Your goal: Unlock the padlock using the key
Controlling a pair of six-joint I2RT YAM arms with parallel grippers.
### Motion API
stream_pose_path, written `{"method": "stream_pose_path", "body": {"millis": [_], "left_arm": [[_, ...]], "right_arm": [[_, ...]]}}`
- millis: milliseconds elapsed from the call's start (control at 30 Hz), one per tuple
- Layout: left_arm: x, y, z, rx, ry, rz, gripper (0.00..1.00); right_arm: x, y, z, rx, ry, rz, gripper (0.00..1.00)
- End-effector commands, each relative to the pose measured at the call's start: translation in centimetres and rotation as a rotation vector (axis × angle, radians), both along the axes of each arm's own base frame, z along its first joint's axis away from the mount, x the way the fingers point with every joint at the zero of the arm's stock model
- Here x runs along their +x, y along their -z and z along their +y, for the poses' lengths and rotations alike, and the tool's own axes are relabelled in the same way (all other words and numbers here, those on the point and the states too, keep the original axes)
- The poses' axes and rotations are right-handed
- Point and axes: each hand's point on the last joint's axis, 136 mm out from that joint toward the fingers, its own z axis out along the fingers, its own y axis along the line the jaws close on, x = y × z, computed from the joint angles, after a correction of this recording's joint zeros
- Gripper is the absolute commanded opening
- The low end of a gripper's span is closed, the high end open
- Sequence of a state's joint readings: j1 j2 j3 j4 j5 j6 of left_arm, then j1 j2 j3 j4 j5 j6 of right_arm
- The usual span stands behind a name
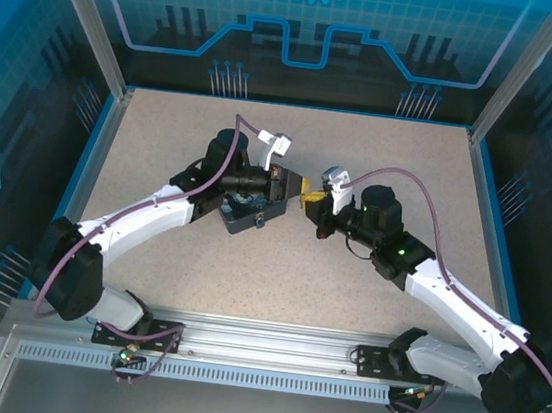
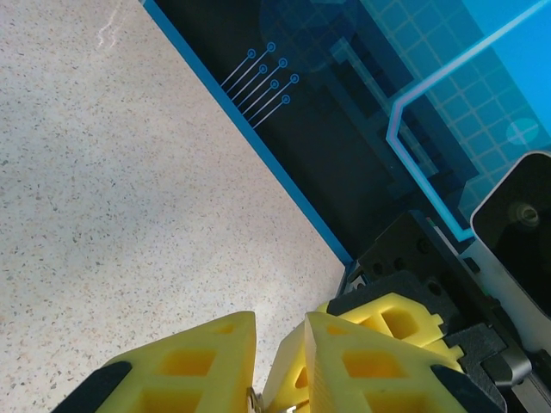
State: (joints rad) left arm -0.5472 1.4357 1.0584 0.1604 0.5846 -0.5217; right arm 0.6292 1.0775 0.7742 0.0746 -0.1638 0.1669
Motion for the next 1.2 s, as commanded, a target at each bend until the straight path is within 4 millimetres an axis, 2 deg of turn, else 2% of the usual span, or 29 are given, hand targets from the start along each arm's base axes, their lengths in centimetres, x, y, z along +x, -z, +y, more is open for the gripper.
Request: {"method": "stream_pose_path", "body": {"millis": [0,333,467,633,767,833,1000,1167], "left_arm": [[-0.2,-1.0,-0.5,0.003,0.026,-0.026,0.23],[-0.2,-1.4,-0.2,0.009,0.012,-0.054,0.01],[0.0,-2.1,0.4,0.028,-0.018,-0.095,0.00],[-0.1,-3.5,0.9,0.043,-0.029,-0.175,0.00],[-0.9,-4.5,0.7,0.035,0.017,-0.228,0.00],[-1.2,-5.0,0.6,0.028,0.033,-0.248,0.00],[-1.8,-6.1,0.4,-0.013,0.062,-0.267,0.00],[-1.7,-6.2,0.3,-0.025,0.067,-0.256,0.00]], "right_arm": [[0.0,-1.1,-0.1,0.027,0.022,-0.033,0.00],[-0.4,-0.8,0.0,0.028,-0.015,0.040,0.01],[-0.8,-1.5,-0.8,0.100,-0.066,0.099,0.23],[-1.4,-3.4,-2.6,0.247,-0.128,0.145,0.45],[-1.0,-4.5,-3.6,0.360,-0.173,0.179,0.55],[-1.0,-5.2,-3.3,0.400,-0.209,0.171,0.57],[-1.3,-5.7,-2.1,0.436,-0.292,0.168,0.53],[-1.8,-6.1,-0.8,0.432,-0.350,0.170,0.49]]}}
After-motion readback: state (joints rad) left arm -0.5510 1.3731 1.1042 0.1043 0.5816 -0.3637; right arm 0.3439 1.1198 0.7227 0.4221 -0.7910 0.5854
